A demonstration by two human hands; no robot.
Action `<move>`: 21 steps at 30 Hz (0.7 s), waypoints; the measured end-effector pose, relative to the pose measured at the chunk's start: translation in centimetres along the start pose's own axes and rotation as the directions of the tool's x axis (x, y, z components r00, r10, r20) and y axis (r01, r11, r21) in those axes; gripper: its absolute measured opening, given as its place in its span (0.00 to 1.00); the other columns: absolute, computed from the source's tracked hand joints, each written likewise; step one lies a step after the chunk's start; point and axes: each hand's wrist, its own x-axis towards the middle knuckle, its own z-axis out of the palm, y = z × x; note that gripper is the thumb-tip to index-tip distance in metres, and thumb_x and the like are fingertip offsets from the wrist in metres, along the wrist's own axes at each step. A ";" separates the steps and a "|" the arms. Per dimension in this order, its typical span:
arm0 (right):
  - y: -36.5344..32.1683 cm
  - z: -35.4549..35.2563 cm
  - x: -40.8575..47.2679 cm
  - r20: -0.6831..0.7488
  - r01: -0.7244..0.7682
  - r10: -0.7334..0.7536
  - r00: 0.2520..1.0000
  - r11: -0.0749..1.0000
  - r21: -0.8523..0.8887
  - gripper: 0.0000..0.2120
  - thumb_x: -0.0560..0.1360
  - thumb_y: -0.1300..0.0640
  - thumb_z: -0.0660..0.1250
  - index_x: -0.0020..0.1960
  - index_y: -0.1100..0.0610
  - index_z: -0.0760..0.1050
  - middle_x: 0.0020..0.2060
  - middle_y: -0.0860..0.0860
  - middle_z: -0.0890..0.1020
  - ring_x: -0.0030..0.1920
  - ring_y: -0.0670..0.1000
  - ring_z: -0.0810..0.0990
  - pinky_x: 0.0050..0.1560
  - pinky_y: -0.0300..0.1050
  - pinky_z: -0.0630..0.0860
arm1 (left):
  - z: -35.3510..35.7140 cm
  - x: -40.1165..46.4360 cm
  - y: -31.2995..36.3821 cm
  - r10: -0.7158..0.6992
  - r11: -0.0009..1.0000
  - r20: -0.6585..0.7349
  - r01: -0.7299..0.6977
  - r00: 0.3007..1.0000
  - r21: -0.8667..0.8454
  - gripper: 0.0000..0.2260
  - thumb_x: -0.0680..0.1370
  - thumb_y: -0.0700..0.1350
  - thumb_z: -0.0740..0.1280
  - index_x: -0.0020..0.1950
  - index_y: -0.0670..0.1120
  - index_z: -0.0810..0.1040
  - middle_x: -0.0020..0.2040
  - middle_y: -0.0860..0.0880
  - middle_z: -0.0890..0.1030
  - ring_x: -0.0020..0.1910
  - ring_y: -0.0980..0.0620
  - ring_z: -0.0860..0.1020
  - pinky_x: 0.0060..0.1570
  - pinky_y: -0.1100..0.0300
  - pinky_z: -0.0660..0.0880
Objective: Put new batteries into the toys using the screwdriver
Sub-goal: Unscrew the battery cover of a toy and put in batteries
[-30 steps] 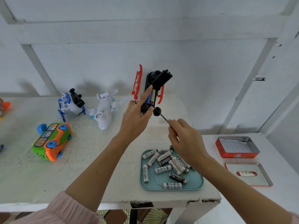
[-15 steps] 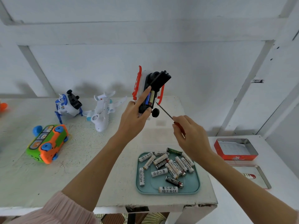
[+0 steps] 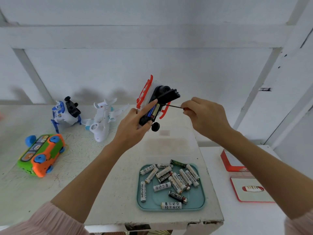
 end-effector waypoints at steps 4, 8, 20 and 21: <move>0.2 0.5 0.3 0.018 0.007 -0.008 1.000 1.000 0.001 0.05 0.69 0.58 0.66 0.41 0.59 0.79 0.31 0.50 0.81 0.24 0.52 0.76 0.24 0.37 0.68 | -0.2 0.4 -0.5 0.025 0.996 0.049 -0.029 0.998 0.081 0.24 0.75 0.53 0.56 0.69 0.71 0.56 0.43 0.50 0.67 0.39 0.52 0.69 0.39 0.67 0.66; 0.8 1.4 0.0 0.044 -0.021 0.022 0.999 1.000 -0.022 0.08 0.67 0.54 0.70 0.38 0.59 0.76 0.26 0.49 0.79 0.21 0.52 0.72 0.24 0.37 0.67 | -0.2 1.0 -1.1 0.053 0.981 0.117 -0.074 0.992 0.181 0.25 0.75 0.53 0.56 0.70 0.70 0.57 0.44 0.50 0.68 0.39 0.51 0.70 0.38 0.67 0.65; 2.7 1.5 -1.4 0.143 -0.102 0.101 0.985 0.995 -0.003 0.09 0.66 0.56 0.75 0.36 0.58 0.76 0.22 0.48 0.75 0.22 0.48 0.65 0.28 0.33 0.59 | 0.2 1.9 -0.9 0.097 0.946 0.271 -0.173 0.958 0.273 0.25 0.74 0.54 0.53 0.67 0.73 0.50 0.44 0.52 0.64 0.39 0.53 0.67 0.35 0.67 0.61; 2.5 1.5 -1.6 0.168 -0.091 0.088 0.982 0.996 0.007 0.09 0.66 0.55 0.75 0.36 0.57 0.76 0.22 0.48 0.75 0.22 0.48 0.66 0.27 0.34 0.60 | 0.3 2.1 -0.9 0.094 0.949 0.272 -0.169 0.958 0.267 0.25 0.74 0.54 0.53 0.67 0.73 0.50 0.43 0.52 0.64 0.39 0.53 0.67 0.35 0.67 0.61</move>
